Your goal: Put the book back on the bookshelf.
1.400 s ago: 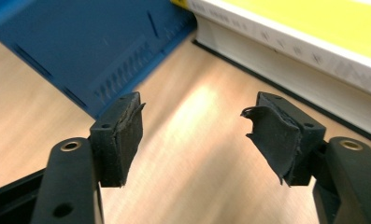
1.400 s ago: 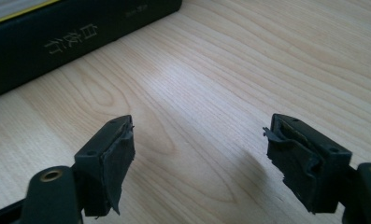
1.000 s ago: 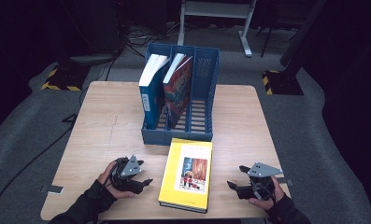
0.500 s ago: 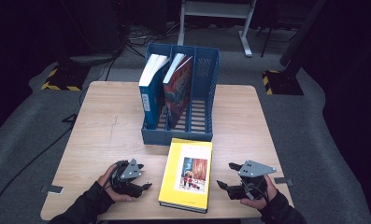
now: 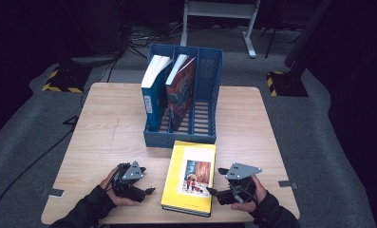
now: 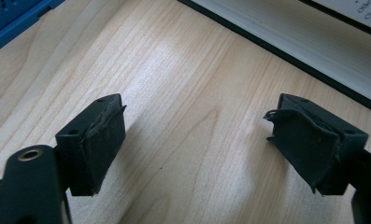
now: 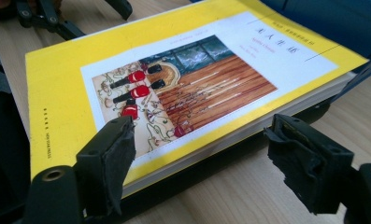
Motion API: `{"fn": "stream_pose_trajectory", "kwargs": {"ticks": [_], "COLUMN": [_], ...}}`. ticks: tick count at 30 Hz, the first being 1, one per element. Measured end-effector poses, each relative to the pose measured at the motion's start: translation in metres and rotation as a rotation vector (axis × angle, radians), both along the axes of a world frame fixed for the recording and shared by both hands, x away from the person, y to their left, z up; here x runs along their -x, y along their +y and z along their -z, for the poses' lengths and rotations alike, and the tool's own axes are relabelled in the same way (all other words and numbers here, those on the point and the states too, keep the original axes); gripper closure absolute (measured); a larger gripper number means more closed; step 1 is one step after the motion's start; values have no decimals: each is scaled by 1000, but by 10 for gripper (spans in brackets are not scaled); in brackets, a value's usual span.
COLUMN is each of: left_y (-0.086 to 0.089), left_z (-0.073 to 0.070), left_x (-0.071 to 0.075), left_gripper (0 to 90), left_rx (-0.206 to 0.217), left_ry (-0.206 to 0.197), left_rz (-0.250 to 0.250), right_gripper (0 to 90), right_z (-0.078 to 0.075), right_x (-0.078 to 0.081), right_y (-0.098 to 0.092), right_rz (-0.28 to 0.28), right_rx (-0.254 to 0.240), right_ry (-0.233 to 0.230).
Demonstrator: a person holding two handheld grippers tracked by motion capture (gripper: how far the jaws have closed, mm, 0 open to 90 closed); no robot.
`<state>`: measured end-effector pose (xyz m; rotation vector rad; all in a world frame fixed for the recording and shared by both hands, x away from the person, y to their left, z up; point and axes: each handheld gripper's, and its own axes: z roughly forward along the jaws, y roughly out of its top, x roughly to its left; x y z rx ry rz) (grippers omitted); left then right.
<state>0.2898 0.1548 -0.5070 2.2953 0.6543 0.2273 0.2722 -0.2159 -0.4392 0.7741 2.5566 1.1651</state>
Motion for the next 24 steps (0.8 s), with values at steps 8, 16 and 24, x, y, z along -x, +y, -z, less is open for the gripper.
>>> {"fn": "stream_pose_trajectory", "kwargs": {"ticks": [8,16,24], "left_y": [-8,-14,-15], "left_z": [0,0,0], "left_x": [-2,-3,-3], "left_gripper": [150,149,150], "left_rx": [1,2,2], "left_ry": [3,2,4], "left_rz": [10,17,25], "right_gripper": [160,144,156], "right_z": [13,14,13], "right_x": [-10,-20,-23], "right_y": [3,8,11], "right_rz": [0,-31,-32], "right_rx": [-1,1,8], "right_ry": [97,147,130]}}
